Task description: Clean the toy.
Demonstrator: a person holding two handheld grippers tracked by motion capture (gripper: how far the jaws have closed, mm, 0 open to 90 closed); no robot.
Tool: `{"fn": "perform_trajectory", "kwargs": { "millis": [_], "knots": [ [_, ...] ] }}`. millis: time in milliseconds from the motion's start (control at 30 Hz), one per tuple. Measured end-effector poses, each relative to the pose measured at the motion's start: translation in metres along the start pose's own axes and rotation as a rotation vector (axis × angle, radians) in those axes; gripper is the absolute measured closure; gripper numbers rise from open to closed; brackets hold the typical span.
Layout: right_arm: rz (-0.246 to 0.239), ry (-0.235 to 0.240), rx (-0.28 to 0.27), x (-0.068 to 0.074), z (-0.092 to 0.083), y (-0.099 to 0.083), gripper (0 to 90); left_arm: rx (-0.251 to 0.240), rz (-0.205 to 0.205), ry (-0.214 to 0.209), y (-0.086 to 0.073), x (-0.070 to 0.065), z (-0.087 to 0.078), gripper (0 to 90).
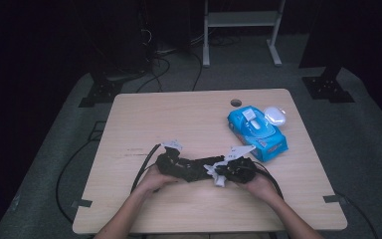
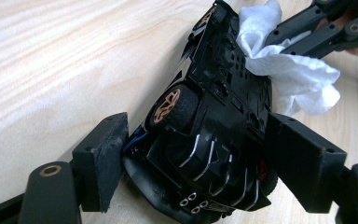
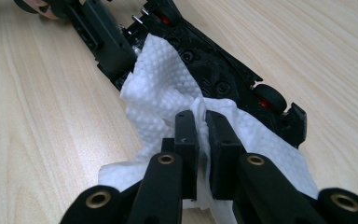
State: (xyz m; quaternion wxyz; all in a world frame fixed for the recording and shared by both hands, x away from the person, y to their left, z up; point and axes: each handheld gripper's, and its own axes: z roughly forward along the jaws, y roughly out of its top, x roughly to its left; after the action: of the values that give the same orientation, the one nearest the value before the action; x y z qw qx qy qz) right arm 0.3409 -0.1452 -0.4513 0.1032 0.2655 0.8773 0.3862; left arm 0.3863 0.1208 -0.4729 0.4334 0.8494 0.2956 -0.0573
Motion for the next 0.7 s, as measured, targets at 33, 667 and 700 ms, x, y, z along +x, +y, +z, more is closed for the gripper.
{"fn": "perform_trajectory", "kwargs": {
  "millis": [33,667,700],
  "knots": [
    [0.004,0.0,0.002,-0.001,-0.001,0.0,83.3,-0.004,0.013,0.009,0.0,-0.002,0.001,23.1],
    [0.131,-0.026,-0.066,-0.052,-0.034,0.001,80.6,-0.055,0.395,0.212,-0.003,-0.043,0.005,23.1],
    [0.136,-0.018,-0.06,-0.055,-0.034,-0.001,79.1,-0.058,0.408,0.217,-0.003,-0.043,0.005,23.1]
  ]
}}
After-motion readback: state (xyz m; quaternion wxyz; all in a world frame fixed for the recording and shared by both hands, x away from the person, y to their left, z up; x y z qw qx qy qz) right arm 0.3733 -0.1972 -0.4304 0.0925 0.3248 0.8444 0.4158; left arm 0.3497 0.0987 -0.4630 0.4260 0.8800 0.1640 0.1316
